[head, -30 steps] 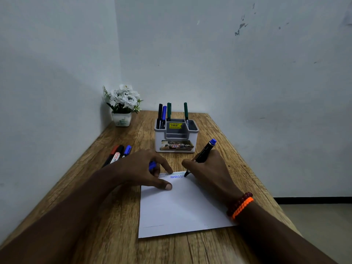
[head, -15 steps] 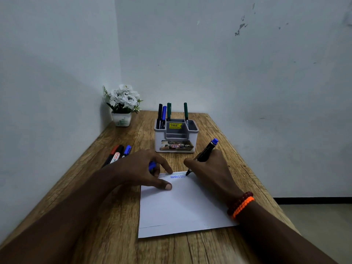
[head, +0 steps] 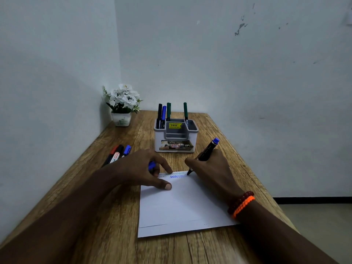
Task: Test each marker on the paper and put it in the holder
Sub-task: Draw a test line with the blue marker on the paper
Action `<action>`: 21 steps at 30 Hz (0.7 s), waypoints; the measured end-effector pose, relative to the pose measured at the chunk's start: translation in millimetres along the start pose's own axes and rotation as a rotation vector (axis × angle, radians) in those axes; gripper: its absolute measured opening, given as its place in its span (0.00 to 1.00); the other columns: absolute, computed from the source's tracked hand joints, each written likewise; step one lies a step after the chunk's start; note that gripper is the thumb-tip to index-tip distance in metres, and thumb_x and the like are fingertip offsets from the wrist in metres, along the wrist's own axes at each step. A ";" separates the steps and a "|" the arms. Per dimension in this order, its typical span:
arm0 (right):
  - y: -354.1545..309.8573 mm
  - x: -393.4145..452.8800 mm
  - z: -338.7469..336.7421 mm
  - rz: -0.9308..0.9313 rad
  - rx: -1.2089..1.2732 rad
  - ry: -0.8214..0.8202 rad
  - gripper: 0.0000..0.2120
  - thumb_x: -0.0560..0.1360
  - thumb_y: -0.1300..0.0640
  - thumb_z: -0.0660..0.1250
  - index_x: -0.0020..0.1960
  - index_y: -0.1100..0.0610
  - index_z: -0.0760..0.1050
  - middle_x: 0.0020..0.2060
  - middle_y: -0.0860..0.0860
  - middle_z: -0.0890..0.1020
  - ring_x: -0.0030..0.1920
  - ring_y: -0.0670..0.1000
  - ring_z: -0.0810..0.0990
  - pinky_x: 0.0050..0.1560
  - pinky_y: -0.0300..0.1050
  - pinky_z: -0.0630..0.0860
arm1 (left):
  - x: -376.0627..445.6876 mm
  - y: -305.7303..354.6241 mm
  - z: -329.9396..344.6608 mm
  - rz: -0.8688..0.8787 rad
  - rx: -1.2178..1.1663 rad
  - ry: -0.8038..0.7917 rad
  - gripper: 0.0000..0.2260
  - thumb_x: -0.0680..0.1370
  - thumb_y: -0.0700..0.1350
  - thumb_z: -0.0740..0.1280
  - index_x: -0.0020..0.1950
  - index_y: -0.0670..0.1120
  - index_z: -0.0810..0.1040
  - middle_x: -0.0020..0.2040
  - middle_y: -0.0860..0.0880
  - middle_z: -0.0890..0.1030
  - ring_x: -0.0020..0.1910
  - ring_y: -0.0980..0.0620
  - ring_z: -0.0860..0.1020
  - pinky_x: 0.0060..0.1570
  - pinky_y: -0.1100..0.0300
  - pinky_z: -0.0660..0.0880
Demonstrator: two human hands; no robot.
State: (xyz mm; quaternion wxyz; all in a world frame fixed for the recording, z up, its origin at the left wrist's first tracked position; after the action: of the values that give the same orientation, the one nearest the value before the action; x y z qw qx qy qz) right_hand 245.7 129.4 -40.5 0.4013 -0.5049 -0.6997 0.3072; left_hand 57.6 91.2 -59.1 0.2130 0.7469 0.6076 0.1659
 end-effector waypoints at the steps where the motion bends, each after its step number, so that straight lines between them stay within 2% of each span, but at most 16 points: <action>1: -0.5 0.1 -0.5 -0.001 -0.003 0.002 0.13 0.73 0.52 0.77 0.40 0.57 0.76 0.40 0.59 0.84 0.40 0.54 0.83 0.42 0.60 0.81 | 0.2 0.0 -0.1 -0.001 0.003 0.001 0.23 0.68 0.64 0.76 0.61 0.60 0.82 0.45 0.56 0.82 0.43 0.57 0.79 0.45 0.66 0.74; 6: 2.2 1.8 0.5 -0.005 -0.006 0.004 0.16 0.71 0.51 0.76 0.43 0.66 0.79 0.38 0.61 0.85 0.43 0.62 0.85 0.39 0.62 0.80 | -0.5 0.5 0.2 -0.004 0.021 0.000 0.23 0.68 0.65 0.76 0.61 0.61 0.82 0.46 0.57 0.80 0.45 0.56 0.79 0.53 0.59 0.78; 11: 6.5 4.7 2.4 0.014 0.001 -0.007 0.14 0.72 0.51 0.77 0.42 0.61 0.80 0.38 0.58 0.85 0.43 0.58 0.85 0.39 0.55 0.81 | -0.5 2.5 -0.1 0.001 0.011 -0.002 0.22 0.69 0.63 0.77 0.61 0.59 0.82 0.44 0.56 0.81 0.43 0.56 0.79 0.45 0.66 0.75; 15: 7.1 5.9 2.6 0.012 -0.007 -0.005 0.14 0.72 0.51 0.76 0.42 0.62 0.80 0.38 0.58 0.85 0.43 0.58 0.85 0.39 0.56 0.81 | -0.2 2.7 0.1 0.007 0.006 -0.003 0.23 0.69 0.63 0.77 0.61 0.59 0.82 0.45 0.56 0.82 0.43 0.55 0.80 0.47 0.62 0.77; 18: 7.2 6.2 1.7 0.010 -0.019 -0.001 0.15 0.72 0.50 0.76 0.43 0.63 0.80 0.39 0.60 0.85 0.43 0.59 0.85 0.40 0.60 0.81 | 0.3 1.8 0.9 0.006 0.006 -0.011 0.23 0.69 0.63 0.76 0.61 0.59 0.82 0.45 0.55 0.82 0.43 0.55 0.80 0.46 0.63 0.77; 21: 7.8 7.1 0.5 0.003 -0.024 0.008 0.15 0.72 0.51 0.76 0.43 0.64 0.81 0.38 0.60 0.85 0.42 0.59 0.85 0.38 0.57 0.80 | 0.8 1.3 0.7 0.008 0.008 -0.010 0.23 0.69 0.63 0.76 0.62 0.59 0.82 0.44 0.56 0.81 0.43 0.56 0.80 0.46 0.64 0.76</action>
State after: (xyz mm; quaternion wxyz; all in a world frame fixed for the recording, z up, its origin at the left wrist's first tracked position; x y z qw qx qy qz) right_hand 247.7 138.5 -45.4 0.3975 -0.5120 -0.7010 0.2974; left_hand 59.3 91.7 -59.0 0.2123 0.7510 0.6043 0.1604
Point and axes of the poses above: each hand's wrist, its own x-axis towards the middle knuckle, its own z-axis out of the palm, y = z × x, the point moved 10 cm from there along x, towards the middle knuckle
